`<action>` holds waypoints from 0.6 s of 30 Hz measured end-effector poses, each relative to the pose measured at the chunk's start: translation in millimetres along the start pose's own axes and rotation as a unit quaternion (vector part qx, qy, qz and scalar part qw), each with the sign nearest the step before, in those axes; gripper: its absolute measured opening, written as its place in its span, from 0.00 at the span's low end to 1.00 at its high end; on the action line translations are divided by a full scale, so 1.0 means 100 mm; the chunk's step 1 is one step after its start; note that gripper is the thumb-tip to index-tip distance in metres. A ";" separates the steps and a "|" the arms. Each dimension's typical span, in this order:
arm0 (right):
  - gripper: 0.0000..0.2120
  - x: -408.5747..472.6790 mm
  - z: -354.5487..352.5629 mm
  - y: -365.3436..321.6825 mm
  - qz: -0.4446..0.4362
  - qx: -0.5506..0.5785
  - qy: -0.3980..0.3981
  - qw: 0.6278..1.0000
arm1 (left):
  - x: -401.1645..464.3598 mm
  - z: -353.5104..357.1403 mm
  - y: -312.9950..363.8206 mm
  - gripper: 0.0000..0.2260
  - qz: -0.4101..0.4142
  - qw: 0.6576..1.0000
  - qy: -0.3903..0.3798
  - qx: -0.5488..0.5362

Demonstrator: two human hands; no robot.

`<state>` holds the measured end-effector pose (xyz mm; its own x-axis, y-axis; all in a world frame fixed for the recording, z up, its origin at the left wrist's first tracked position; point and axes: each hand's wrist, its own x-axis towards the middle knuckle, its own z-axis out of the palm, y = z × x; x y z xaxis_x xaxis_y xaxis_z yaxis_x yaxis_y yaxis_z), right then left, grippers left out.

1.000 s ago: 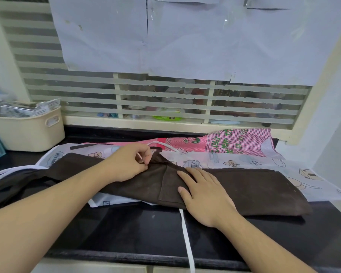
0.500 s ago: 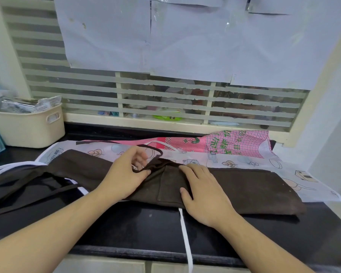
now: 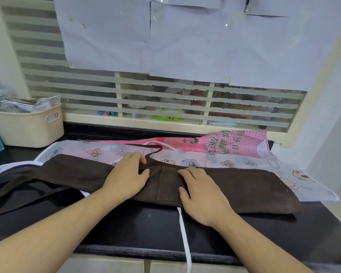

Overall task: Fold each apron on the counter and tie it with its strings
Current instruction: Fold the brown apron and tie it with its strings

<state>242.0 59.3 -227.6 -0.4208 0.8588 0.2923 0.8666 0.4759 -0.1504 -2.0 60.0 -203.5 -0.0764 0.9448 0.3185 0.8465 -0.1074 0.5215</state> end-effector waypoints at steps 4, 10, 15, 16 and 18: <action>0.23 0.00 0.02 0.02 -0.001 0.001 0.003 1.000 | 0.03 -0.02 0.03 0.07 -0.005 1.000 0.011 -0.006; 0.23 0.00 0.04 0.02 -0.004 -0.003 0.006 1.000 | 0.11 0.00 0.03 0.10 -0.032 0.999 -0.015 -0.013; 0.23 0.00 0.04 0.03 -0.006 -0.007 0.009 1.000 | 0.17 -0.04 0.11 0.05 -0.091 0.995 -0.043 -0.019; 0.23 0.01 0.04 0.02 -0.006 -0.010 0.009 1.000 | 0.19 -0.06 0.14 0.03 -0.112 0.991 -0.058 -0.046; 0.23 0.01 0.04 0.02 -0.007 -0.014 0.008 1.000 | 0.24 -0.12 0.19 0.06 -0.156 0.977 -0.093 -0.108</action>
<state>242.1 61.7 -231.8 -0.4290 0.8490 0.3086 0.8678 0.4822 -0.1201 6.0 76.9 -175.8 -0.1998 0.9796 -0.0219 0.6643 0.1519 0.7318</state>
